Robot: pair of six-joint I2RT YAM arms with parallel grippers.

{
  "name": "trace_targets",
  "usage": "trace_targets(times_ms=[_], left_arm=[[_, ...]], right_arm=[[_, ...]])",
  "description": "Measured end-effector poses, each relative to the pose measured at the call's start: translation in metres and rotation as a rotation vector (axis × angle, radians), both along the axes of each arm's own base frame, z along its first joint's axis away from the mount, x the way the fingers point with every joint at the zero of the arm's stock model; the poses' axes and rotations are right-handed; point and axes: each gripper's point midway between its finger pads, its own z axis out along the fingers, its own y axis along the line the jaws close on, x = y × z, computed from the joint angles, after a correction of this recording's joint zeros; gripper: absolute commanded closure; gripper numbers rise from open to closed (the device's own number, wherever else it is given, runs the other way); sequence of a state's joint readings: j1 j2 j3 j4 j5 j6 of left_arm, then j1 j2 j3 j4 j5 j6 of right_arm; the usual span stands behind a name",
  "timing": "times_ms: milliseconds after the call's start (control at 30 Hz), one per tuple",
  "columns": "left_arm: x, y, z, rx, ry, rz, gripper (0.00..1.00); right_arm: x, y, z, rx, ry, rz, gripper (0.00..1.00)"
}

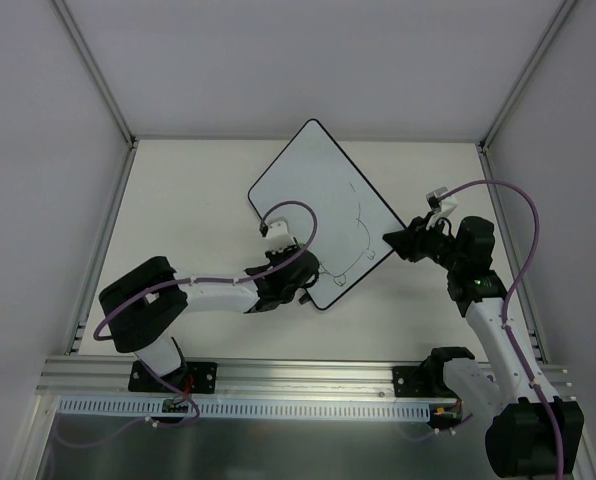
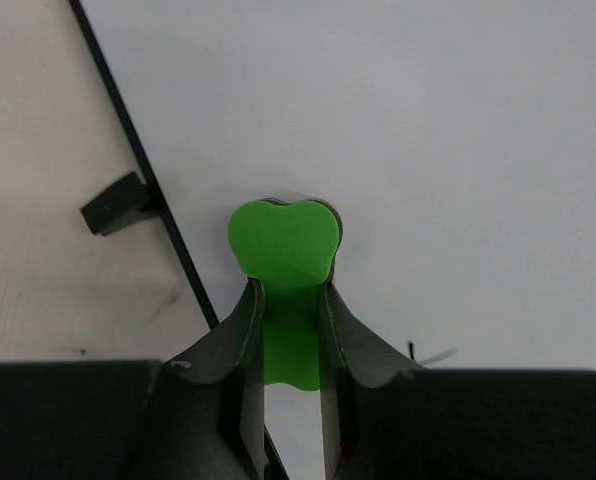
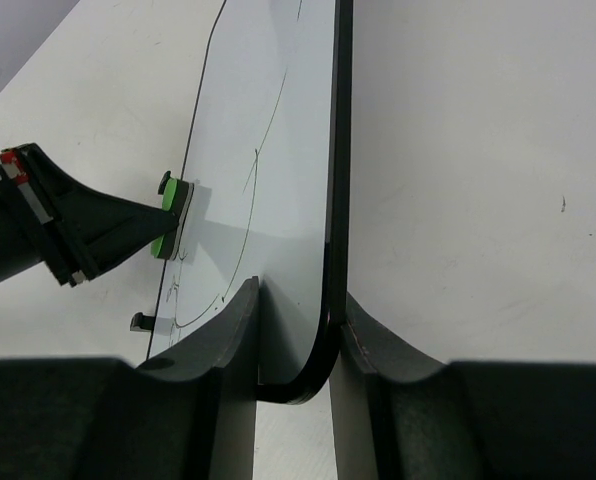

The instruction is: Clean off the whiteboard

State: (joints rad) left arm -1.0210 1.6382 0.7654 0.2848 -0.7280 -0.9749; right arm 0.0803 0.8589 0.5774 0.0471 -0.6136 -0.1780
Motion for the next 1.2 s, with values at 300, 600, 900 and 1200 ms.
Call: trace_targets(times_ms=[300, 600, 900, 1200], left_arm=[[-0.057, -0.085, 0.047, 0.033, -0.043, -0.302, 1.0], [-0.076, -0.11, 0.056, -0.026, -0.04, -0.41, 1.0], [-0.067, -0.096, 0.045, -0.284, 0.015, -0.323, 1.0], [-0.064, -0.089, 0.039, -0.474, 0.063, -0.233, 1.0]], right_arm=[[0.0, -0.001, -0.001, -0.003, 0.005, -0.009, 1.0], [0.0, -0.002, -0.003, -0.006, 0.012, -0.017, 1.0], [0.001, -0.004, -0.004, -0.011, 0.017, -0.027, 1.0], [0.001, -0.004, -0.005, -0.015, 0.02, -0.033, 1.0]])
